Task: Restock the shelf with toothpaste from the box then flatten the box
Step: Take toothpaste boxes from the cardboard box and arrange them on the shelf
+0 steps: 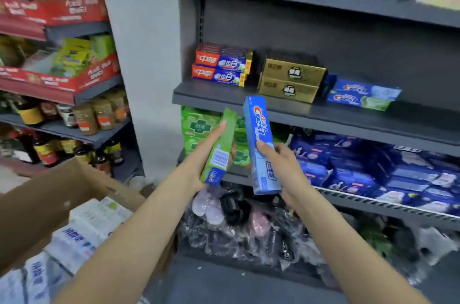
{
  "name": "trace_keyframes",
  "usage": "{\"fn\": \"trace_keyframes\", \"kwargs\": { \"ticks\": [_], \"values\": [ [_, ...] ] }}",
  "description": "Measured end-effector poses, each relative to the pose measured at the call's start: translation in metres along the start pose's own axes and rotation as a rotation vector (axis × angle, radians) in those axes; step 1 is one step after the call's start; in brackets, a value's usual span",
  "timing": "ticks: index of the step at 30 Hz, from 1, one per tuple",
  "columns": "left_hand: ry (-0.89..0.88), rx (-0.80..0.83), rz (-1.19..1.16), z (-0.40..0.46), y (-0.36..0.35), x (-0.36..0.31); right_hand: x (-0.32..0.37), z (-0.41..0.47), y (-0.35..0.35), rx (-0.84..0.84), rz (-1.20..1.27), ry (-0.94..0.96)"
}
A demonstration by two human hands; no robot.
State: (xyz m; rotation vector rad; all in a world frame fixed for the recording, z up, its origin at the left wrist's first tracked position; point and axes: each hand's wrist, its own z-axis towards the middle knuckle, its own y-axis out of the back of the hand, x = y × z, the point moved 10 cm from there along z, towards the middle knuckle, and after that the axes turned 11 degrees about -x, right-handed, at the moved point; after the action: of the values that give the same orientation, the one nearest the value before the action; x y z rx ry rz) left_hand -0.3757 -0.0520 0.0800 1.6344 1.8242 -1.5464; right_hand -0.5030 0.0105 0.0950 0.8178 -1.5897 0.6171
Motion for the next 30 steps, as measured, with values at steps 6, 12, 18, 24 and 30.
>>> {"fn": "trace_keyframes", "kwargs": {
  "ticks": [6, 12, 18, 24, 30],
  "values": [
    [-0.043, 0.159, 0.234, 0.047, -0.121, 0.012, 0.042, 0.059, 0.113, -0.164, 0.027, 0.085],
    [0.071, 0.357, 0.222, 0.106, -0.219, 0.024, 0.076, 0.129, 0.193, -0.303, 0.124, 0.097],
    [0.267, 0.464, 0.126, 0.142, -0.289, 0.028, 0.114, 0.184, 0.233, -0.281, 0.132, 0.206],
    [0.111, 0.405, 0.27, 0.187, -0.324, 0.025, 0.122, 0.223, 0.278, -0.319, 0.24, 0.193],
    [-0.155, 0.271, 0.171, 0.226, -0.363, 0.013, 0.13, 0.25, 0.298, -0.251, 0.125, 0.199]
  ]
}}
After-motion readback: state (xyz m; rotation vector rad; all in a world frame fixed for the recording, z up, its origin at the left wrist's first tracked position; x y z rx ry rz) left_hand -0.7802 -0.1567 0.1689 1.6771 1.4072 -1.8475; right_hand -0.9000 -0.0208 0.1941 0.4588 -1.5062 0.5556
